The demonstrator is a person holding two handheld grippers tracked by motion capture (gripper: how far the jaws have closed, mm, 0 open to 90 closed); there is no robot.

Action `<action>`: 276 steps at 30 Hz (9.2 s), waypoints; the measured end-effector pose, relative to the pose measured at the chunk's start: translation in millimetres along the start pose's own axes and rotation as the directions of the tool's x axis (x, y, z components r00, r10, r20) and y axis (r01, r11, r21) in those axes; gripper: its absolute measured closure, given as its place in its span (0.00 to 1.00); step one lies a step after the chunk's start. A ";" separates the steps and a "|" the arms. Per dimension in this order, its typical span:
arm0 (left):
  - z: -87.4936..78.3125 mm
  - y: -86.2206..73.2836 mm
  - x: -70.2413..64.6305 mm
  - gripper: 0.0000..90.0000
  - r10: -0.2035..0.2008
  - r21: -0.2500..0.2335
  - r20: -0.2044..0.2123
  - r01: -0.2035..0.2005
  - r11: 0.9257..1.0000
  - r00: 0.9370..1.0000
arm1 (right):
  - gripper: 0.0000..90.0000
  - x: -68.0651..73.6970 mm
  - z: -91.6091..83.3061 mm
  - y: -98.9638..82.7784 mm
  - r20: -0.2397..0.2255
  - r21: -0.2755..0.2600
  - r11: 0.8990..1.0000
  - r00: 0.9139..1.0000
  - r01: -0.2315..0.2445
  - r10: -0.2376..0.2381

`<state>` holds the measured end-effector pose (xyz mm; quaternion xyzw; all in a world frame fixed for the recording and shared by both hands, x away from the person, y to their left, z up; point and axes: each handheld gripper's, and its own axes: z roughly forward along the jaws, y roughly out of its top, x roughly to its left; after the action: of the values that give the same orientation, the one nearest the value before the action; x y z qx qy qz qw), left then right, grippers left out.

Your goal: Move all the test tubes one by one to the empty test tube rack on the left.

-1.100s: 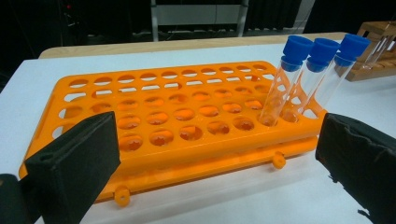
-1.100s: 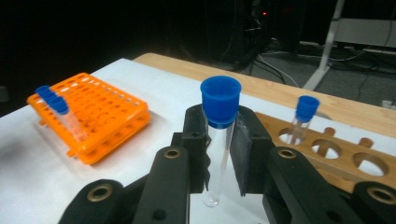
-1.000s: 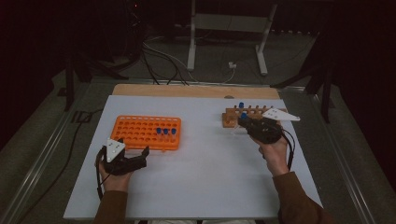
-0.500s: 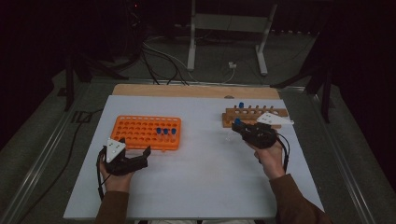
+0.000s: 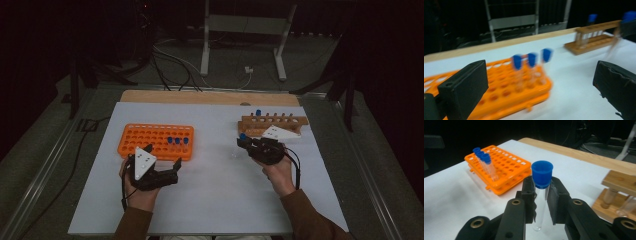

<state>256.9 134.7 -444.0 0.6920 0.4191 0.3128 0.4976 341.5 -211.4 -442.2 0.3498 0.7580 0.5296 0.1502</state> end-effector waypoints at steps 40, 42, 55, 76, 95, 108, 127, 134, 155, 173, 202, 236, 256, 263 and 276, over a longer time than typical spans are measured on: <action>83.9 -1.4 -86.4 0.73 0.002 0.130 0.244 -0.035 0.991 0.970 | 0.85 40.2 18.6 -2.0 -0.128 0.039 0.999 0.992 0.019 -0.014; 83.4 -1.6 -86.4 0.76 0.010 0.125 0.247 -0.042 0.991 0.969 | 0.85 40.6 18.9 -1.9 -0.130 0.039 0.999 0.991 0.022 -0.017; 84.2 -1.4 -83.8 0.87 0.012 0.119 0.271 -0.046 0.992 0.962 | 0.73 38.2 18.5 -1.2 -0.147 0.036 0.999 0.989 0.019 -0.014; 74.6 0.0 -60.5 0.87 -0.042 0.116 0.267 0.011 0.993 0.963 | 0.04 12.5 2.1 7.0 -0.013 -0.001 1.000 1.000 -0.028 0.028; 50.0 -2.9 -26.5 0.87 -0.059 0.075 0.264 0.040 0.996 0.963 | 0.00 -16.3 -9.8 4.8 0.070 -0.016 0.994 0.991 -0.110 0.111; 35.7 1.0 -0.8 0.87 -0.056 0.038 0.264 0.048 0.998 0.963 | 0.00 -23.3 -17.9 6.5 0.083 -0.038 0.991 0.988 -0.125 0.128; 24.7 2.1 31.5 0.87 -0.067 -0.001 0.170 0.068 0.998 0.983 | 0.00 -28.3 -26.6 7.6 0.094 -0.057 0.990 0.986 -0.131 0.136; 19.5 2.6 46.1 0.87 -0.088 -0.022 0.129 0.092 0.996 0.988 | 0.00 -30.8 -30.6 8.7 0.099 -0.068 0.989 0.985 -0.134 0.140; 41.8 -19.2 65.1 0.87 -0.102 0.017 -0.038 0.102 0.995 0.994 | 0.00 -32.5 -31.2 8.3 0.094 -0.070 0.988 0.985 -0.140 0.146; 61.5 -37.3 59.9 0.87 -0.051 0.153 -0.044 0.057 0.987 0.998 | 0.00 -32.5 -30.4 6.8 0.074 -0.061 0.989 0.987 -0.137 0.142; 55.8 -42.1 55.0 0.80 -0.050 0.201 -0.043 0.058 0.978 0.998 | 0.00 -36.1 -30.7 3.6 0.078 -0.051 0.988 0.986 -0.143 0.146; -1.7 -24.0 76.6 0.01 -0.203 0.024 -0.098 0.206 0.978 0.974 | 0.00 -54.4 -8.6 32.2 0.302 0.033 0.999 0.953 -0.003 -0.008; 10.8 -32.8 77.7 0.01 -0.198 0.104 -0.128 0.212 0.972 0.972 | 0.53 -106.3 43.7 7.8 0.285 0.003 0.985 0.944 -0.173 0.165; 11.6 -33.2 77.1 0.01 -0.192 0.107 -0.131 0.207 0.973 0.973 | 0.84 -97.2 51.4 6.8 0.334 0.027 0.996 0.940 -0.086 0.072; 13.9 -33.4 73.8 0.01 -0.179 0.119 -0.129 0.194 0.974 0.975 | 0.85 -97.4 53.8 6.9 0.360 0.013 0.994 0.928 -0.108 0.096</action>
<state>293.2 199.6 -478.9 0.6611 0.5304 0.2767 0.4529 445.4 -239.7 -471.0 0.4820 0.7071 0.4515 0.2526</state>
